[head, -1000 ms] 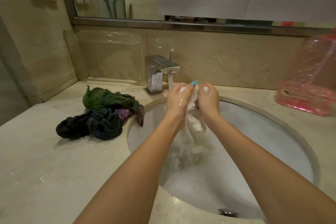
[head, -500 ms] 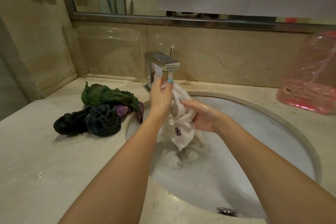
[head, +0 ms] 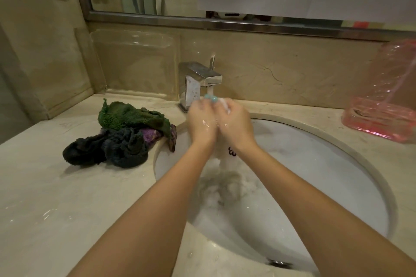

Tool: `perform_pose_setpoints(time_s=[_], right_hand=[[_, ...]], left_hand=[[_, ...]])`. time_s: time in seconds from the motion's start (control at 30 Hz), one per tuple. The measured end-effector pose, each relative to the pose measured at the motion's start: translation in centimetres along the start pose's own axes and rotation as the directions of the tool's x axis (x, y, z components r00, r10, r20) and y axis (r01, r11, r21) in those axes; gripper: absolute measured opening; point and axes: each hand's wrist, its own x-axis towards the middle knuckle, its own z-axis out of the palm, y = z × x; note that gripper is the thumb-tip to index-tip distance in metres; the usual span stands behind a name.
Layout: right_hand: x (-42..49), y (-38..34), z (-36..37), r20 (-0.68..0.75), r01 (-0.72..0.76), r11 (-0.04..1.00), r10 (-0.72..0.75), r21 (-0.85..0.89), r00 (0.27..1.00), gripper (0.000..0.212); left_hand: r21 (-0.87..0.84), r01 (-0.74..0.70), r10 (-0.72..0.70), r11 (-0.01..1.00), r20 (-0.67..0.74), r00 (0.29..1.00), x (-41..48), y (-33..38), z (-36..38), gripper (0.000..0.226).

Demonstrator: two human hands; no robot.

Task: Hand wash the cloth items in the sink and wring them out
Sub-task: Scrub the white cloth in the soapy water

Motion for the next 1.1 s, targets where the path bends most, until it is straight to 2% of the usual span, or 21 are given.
perform_pose_setpoints(time_s=[0.07,0.13,0.23,0.3,0.37,0.4,0.47,0.57,0.63,0.67,0.73,0.77,0.83,0.87,0.93,0.97,1.03,1.1], right_hand=[[1.0,0.4,-0.8,-0.133,-0.189,0.978,0.2,0.091,0.971,0.039],[1.2,1.4,-1.4,-0.179,-0.247,0.956,0.273,0.155,0.945,0.041],[0.4,1.5,-1.2,-0.126,-0.143,0.974,0.166,0.176,0.978,0.041],[-0.5,0.8,-0.5,0.002,-0.057,0.968,0.058,0.245,0.998,0.041],[-0.9,0.2,0.4,0.113,-0.049,0.964,0.02,0.26,0.993,0.044],[-0.8,0.2,0.6,0.128,-0.065,0.965,0.033,0.253,0.991,0.044],[-0.2,1.0,0.1,0.064,-0.103,0.975,0.092,0.197,0.994,0.045],[0.8,2.6,-2.3,-0.01,-0.191,0.98,0.192,0.059,0.981,0.041],[0.8,3.0,-3.5,0.068,-0.242,0.968,0.237,0.073,0.969,0.036],[0.7,2.9,-4.0,0.147,-0.317,0.942,0.3,0.113,0.943,0.032],[0.4,2.5,-4.6,0.377,-0.511,0.838,0.418,0.193,0.827,0.027],[0.2,2.4,-4.8,0.494,-0.576,0.797,0.432,0.182,0.754,0.029],[0.1,2.6,-5.1,0.65,-0.616,0.782,0.421,0.093,0.633,0.036],[0.3,2.9,-5.1,0.694,-0.607,0.792,0.402,0.063,0.597,0.041],[0.5,3.2,-5.3,0.731,-0.591,0.804,0.364,0.066,0.577,0.046],[0.6,3.1,-5.6,0.731,-0.602,0.791,0.349,0.106,0.586,0.04],[0.9,3.4,-6.2,0.72,-0.651,0.715,0.31,0.253,0.621,0.032],[1.2,3.8,-6.9,0.733,-0.669,0.639,0.233,0.38,0.639,0.04]], left_hand=[[0.053,-0.038,0.034,0.998,0.077,0.996,-1.9,-0.1,1.1,0.026],[0.072,-0.06,0.049,0.996,0.141,0.989,-3.0,-0.3,1.8,0.028],[0.101,-0.001,-0.015,0.995,0.158,0.987,-1.9,-0.1,1.1,0.034],[0.059,0.115,-0.121,0.992,0.123,0.985,-0.6,0.2,-0.3,0.031],[0.021,0.2,-0.201,0.98,0.132,0.971,0.3,0.2,-1.3,0.026],[0.036,0.19,-0.193,0.981,0.14,0.971,0.4,0.2,-1.5,0.026],[0.039,0.141,-0.146,0.989,0.19,0.971,-0.2,0.4,-1.2,0.029],[-0.045,0.137,-0.114,0.99,0.347,0.931,-2.0,1.4,0.1,0.035],[-0.03,0.089,-0.074,0.996,0.349,0.934,-2.2,1.5,0.1,0.041],[-0.027,0.049,-0.037,0.998,0.338,0.941,-1.8,1.2,-0.1,0.041],[-0.013,-0.031,0.034,0.999,0.302,0.953,-0.8,0.5,-0.7,0.037],[0.003,-0.054,0.051,0.999,0.286,0.957,-0.6,0.5,-1.0,0.036],[0.057,-0.097,0.078,0.994,0.28,0.957,-0.2,0.1,-1.2,0.04],[0.093,-0.126,0.094,0.988,0.297,0.95,-0.2,0.0,-1.3,0.042],[0.149,-0.159,0.103,0.976,0.329,0.939,-0.3,-0.2,-1.4,0.042],[0.162,-0.149,0.086,0.976,0.341,0.936,-0.2,-0.3,-1.3,0.041],[0.18,-0.114,0.038,0.977,0.378,0.925,0.2,-0.6,-1.3,0.041],[0.217,-0.129,0.024,0.967,0.429,0.903,0.4,-0.9,-1.3,0.043]])
